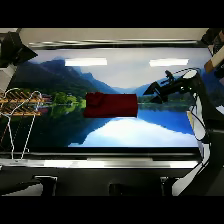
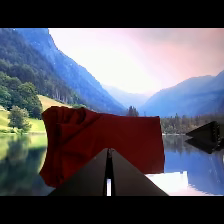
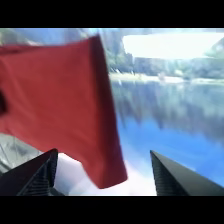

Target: Fold the clothes and pants, and hang the long-sleeved shirts on hangers.

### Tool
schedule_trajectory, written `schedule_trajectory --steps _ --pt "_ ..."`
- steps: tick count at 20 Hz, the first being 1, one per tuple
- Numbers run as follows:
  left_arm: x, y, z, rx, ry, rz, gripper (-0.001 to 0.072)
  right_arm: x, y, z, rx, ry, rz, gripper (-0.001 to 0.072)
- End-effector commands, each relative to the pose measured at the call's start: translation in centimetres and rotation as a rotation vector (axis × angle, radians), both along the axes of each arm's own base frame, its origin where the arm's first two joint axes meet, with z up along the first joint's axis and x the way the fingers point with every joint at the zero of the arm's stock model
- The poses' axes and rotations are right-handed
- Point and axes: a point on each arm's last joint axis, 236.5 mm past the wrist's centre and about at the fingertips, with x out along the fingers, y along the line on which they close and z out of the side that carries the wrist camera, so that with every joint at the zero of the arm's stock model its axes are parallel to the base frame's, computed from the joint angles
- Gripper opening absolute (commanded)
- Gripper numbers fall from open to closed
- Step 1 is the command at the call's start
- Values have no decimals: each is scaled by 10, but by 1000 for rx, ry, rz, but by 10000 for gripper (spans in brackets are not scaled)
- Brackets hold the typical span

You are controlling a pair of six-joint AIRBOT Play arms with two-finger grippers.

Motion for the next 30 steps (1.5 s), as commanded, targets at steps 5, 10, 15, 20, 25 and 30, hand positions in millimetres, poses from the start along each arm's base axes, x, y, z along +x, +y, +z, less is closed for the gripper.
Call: schedule_trajectory --steps 5,10,15,20,25,30 --pt "7 2 4 -7 -28 16 18 -4 39 -40 31 5 75 656" --pt "9 2 1 -7 -22 15 18 -13 69 -55 27 24 130 650" --pt "11 2 -2 -8 -14 15 18 1 85 -37 73 -56 117 32" --pt "11 2 -2 -4 -17 11 18 54 61 77 116 -319 -7 30" --pt "11 2 -2 2 -20 6 18 96 -24 180 99 -504 -220 30" --pt "11 2 -2 2 -20 6 18 102 -153 220 43 -591 -499 30"
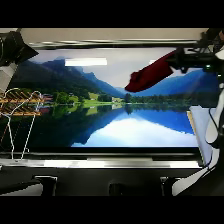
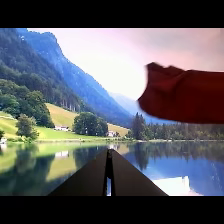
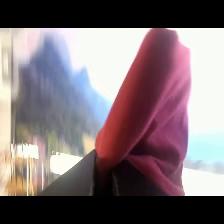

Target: Fold the clothes and pants, and hang the long-sleeved shirts on hangers.

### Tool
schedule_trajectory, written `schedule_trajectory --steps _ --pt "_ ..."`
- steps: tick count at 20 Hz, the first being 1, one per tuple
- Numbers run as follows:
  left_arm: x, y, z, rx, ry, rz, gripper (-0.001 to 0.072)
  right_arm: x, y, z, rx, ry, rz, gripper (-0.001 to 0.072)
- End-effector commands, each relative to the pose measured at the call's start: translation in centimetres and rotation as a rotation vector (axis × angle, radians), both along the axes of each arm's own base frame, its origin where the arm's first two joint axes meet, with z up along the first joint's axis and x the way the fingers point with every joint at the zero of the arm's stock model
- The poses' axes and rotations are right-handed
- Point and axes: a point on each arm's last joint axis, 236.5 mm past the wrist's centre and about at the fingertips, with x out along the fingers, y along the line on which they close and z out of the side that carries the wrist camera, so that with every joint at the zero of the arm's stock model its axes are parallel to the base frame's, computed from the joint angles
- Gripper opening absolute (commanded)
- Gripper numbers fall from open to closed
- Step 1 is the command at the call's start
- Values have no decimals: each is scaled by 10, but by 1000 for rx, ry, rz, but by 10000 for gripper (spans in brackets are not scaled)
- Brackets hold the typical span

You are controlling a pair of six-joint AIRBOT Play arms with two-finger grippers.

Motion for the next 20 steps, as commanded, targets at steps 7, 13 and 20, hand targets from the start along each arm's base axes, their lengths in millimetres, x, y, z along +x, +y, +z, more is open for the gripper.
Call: schedule_trajectory --steps 7,13,20 --pt "1 0 -1 0 3 1 18 -44 -249 31 -109 -54 -492 30" --pt "1 0 -2 -1 5 0 18 -105 -302 10 -120 91 -548 31" --pt "-2 -6 -2 -12 12 -15 18 -167 -301 10 -164 328 -631 30"
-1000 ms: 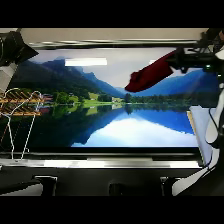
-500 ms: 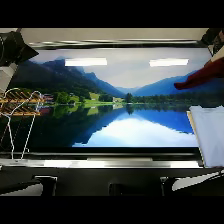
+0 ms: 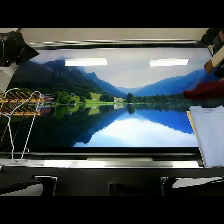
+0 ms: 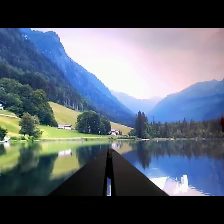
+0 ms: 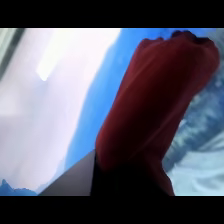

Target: Fold the clothes and pants, and hang the long-sleeved shirts on hangers.

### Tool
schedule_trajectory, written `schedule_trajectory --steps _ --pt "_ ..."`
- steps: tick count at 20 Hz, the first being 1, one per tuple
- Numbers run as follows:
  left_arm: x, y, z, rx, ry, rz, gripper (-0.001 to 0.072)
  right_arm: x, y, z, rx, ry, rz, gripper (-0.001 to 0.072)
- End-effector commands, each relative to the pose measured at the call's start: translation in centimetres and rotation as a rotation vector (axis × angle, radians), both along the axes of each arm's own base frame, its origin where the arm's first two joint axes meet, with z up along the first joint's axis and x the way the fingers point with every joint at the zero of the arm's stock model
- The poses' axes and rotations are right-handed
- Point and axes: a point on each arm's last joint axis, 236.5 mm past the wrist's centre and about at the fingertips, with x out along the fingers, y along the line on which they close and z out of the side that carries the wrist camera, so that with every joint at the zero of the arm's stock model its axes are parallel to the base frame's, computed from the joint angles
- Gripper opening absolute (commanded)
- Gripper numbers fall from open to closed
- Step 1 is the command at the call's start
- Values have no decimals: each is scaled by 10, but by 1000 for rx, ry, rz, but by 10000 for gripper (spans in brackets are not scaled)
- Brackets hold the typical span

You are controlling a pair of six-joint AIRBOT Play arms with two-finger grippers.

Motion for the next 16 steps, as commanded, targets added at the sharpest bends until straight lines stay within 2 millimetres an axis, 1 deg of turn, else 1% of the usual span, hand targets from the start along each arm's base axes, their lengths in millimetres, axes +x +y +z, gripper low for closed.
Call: schedule_trajectory --steps 1,7,10,11,13,15,16 --pt "-3 -4 0 -11 10 -15 18 -38 -1 -5 4 155 -70 30" --pt "-4 -6 0 -18 13 -21 18 -90 3 -1 -36 328 -146 30" --pt "-5 -8 0 -23 14 -26 18 -129 0 -6 -71 472 -189 30" --pt "-5 -8 0 -23 13 -26 18 -144 -2 -10 -82 535 -207 30" --pt "-5 -8 0 -23 15 -27 18 -168 -5 -21 -85 644 -232 29" --pt "-6 -8 0 -22 18 -29 18 -175 -4 -35 -63 693 -234 29" --pt "-6 -8 0 -22 18 -28 18 -180 -1 -48 -39 729 -232 29"
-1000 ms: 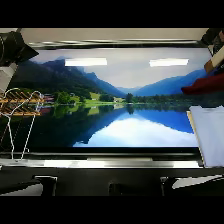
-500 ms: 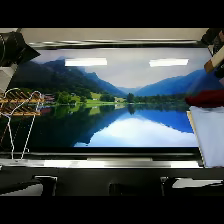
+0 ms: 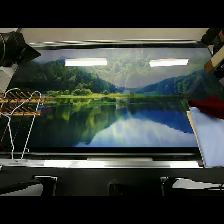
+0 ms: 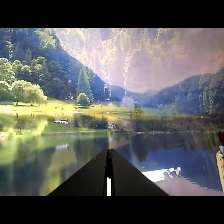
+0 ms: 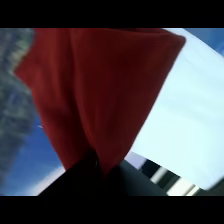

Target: Fold the clothes and pants, and hang the long-sleeved shirts on hangers.

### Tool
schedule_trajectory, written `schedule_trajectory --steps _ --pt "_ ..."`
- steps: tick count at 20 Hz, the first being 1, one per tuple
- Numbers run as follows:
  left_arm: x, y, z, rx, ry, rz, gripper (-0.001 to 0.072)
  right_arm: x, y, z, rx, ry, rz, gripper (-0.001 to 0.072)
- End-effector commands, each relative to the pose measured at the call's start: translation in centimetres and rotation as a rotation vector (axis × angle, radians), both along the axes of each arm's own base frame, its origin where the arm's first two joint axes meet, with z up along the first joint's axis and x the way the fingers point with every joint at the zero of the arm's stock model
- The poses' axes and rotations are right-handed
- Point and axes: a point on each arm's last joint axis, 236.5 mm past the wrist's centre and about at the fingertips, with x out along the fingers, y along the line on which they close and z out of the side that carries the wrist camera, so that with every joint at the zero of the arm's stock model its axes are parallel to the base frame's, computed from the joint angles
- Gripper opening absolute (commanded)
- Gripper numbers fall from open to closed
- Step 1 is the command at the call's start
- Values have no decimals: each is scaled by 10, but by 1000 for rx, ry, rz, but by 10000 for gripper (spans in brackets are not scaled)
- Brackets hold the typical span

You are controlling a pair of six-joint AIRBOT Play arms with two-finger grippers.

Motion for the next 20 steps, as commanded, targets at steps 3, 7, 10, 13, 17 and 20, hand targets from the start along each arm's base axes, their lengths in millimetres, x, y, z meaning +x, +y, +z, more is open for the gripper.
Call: schedule_trajectory --steps 3,7,10,13,17,20 --pt "-1 -1 -1 0 3 -3 18 -54 15 -69 127 282 -36 29" --pt "-1 -1 -1 0 4 -3 18 -97 20 -118 163 481 -1 29" --pt "-1 -1 -1 0 4 -3 18 -117 13 -132 129 562 23 29" --pt "-1 0 -1 5 0 -7 18 -129 11 -139 122 616 49 29" --pt "0 0 -1 5 0 -6 18 -140 15 -149 138 656 72 30" --pt "0 0 -1 5 0 -7 18 -150 23 -154 167 701 75 30"
